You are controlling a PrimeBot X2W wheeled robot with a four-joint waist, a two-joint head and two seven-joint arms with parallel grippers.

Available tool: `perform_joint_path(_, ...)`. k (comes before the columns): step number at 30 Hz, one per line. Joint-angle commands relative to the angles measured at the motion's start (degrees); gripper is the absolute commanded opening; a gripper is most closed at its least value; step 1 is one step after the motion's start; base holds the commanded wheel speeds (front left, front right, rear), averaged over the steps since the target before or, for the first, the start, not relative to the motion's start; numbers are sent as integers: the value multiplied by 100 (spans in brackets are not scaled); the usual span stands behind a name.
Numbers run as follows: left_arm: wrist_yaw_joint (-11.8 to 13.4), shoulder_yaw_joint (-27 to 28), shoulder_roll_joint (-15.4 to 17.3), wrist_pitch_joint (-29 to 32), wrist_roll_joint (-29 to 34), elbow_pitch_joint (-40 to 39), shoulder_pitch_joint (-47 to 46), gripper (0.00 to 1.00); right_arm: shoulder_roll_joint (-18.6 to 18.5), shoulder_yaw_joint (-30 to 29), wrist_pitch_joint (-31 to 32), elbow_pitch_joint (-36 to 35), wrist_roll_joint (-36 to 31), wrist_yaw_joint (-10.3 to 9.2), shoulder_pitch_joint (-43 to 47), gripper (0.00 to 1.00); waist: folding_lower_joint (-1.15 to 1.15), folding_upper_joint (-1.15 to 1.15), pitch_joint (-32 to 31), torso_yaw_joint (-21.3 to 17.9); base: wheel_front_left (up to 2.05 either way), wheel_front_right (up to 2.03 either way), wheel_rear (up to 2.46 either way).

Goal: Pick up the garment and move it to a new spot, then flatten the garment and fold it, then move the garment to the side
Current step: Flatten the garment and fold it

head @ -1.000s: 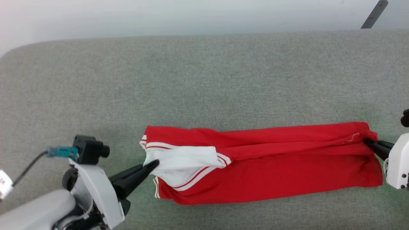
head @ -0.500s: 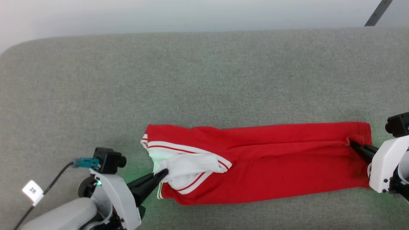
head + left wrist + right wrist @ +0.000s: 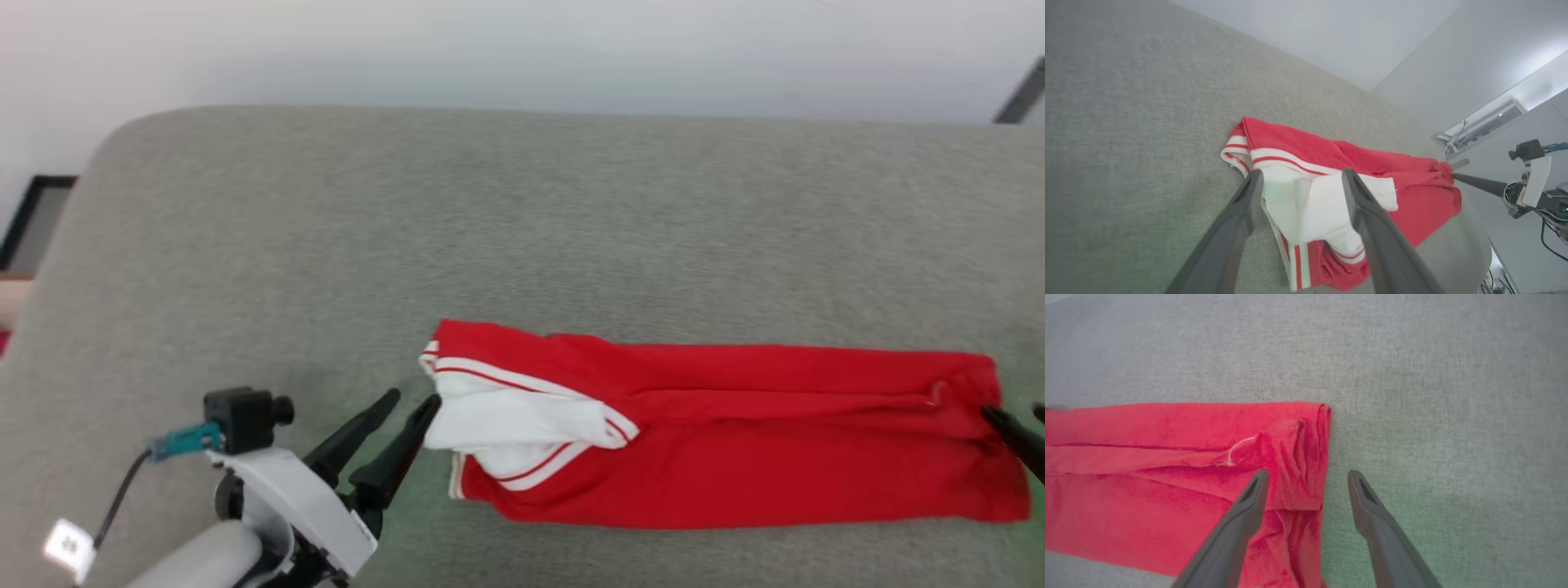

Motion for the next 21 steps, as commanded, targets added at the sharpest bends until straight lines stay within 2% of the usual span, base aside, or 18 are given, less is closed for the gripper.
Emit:
perform_joint_path(1,17,381,-168,-5,254,102,359,100,-5,-181,104,96,93,-5,197,100,0,0,-66,323,0,0,0)
perform_joint_path(6,59,1627,-730,-7,1190,386,1097,100,73,-579,408,376,257,-5,397,100,0,0,-73,564,0,0,0)
perform_joint_path(12,224,2967,-1331,-8,2826,452,1629,100,278,-737,1093,745,154,-6,155,100,0,0,-55,629,0,0,0)
perform_joint_path(14,207,3389,-1573,-8,3354,344,1760,100,405,-757,1382,905,68,-5,44,100,0,0,-46,629,0,0,0)
perform_joint_path(21,173,4449,-2132,-9,5171,-27,1930,100,847,-905,2057,1309,-439,-2,-412,100,0,0,43,650,0,0,0)
